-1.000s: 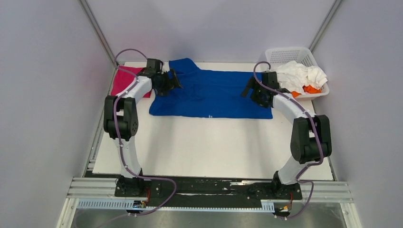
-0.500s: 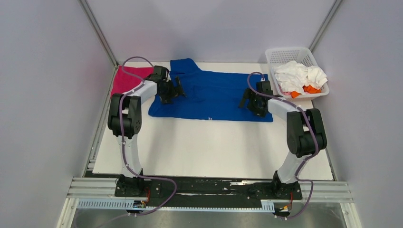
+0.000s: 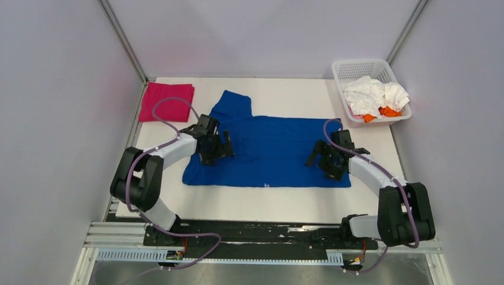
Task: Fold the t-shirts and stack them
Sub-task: Fold the flattened tshirt in 1/3 of the way
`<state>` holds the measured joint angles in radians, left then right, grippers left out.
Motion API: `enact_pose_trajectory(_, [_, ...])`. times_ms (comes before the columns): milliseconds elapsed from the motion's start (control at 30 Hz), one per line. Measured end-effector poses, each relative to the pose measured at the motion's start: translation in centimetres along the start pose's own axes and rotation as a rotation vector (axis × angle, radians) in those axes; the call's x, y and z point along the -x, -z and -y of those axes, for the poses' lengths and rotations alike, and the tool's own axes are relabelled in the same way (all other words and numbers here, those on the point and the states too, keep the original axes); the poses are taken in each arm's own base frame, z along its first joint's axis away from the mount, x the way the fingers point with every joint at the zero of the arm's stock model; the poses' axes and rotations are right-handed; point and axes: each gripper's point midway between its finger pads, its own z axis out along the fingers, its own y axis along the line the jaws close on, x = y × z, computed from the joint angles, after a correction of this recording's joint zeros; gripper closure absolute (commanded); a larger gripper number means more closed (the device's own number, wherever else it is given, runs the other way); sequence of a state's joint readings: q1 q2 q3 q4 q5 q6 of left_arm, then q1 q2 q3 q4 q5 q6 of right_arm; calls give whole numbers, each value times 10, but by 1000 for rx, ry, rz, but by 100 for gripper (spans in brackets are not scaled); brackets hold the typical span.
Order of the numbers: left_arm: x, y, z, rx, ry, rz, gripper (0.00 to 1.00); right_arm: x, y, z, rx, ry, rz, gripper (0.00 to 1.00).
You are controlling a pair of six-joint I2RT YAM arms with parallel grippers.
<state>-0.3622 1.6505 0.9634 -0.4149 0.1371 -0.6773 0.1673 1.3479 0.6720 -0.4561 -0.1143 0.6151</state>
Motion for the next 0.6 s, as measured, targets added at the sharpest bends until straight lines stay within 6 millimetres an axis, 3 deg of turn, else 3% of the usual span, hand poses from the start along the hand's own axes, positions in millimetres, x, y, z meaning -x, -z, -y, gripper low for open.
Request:
enact_pose_trajectory(100, [-24, 9, -5, 16, 17, -12, 0, -18, 8, 5, 0, -31, -40, 0])
enact_pose_trajectory(300, [-54, 21, -15, 70, 53, -40, 0, -46, 18, 8, 9, -77, -98, 0])
enact_pose_trajectory(467, [-82, 33, -30, 119, 75, -72, 0, -59, 25, 13, -9, -104, -131, 0])
enact_pose_trajectory(600, [-90, 38, -36, 132, 96, -76, 0, -66, 29, 16, -11, -103, -142, 0])
